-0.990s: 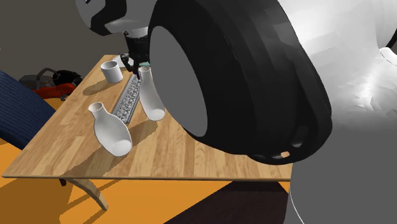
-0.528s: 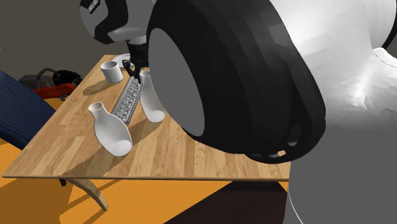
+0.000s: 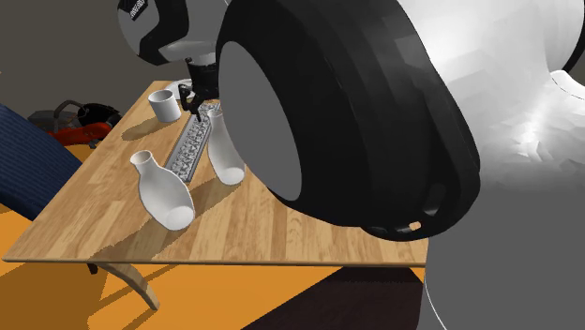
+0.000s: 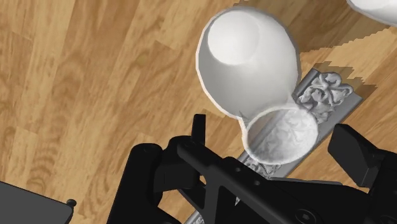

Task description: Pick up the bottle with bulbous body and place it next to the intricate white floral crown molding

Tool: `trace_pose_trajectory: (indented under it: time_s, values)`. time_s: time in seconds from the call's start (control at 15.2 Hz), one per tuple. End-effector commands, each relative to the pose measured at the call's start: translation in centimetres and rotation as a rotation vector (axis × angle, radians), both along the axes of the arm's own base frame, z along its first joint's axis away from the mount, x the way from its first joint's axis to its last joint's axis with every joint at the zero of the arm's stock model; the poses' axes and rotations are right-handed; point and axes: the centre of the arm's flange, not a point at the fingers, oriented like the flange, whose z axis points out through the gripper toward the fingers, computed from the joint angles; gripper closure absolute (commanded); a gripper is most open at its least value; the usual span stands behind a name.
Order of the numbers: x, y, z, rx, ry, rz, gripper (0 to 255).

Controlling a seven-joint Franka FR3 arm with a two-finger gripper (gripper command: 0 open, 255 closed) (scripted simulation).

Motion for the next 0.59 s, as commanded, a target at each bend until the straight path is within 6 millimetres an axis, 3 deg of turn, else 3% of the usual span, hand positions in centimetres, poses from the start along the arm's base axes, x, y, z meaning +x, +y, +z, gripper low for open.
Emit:
trace_pose_trajectory:
  time_s: [0.0, 0.26, 0.53]
  values:
    - [0.0, 0.0, 0.0, 0.000, 0.000, 0.000, 0]
    - [-0.5, -0.1, 5.0, 0.000, 0.000, 0.000, 0]
    - [-0.5, -0.1, 5.0, 0.000, 0.000, 0.000, 0]
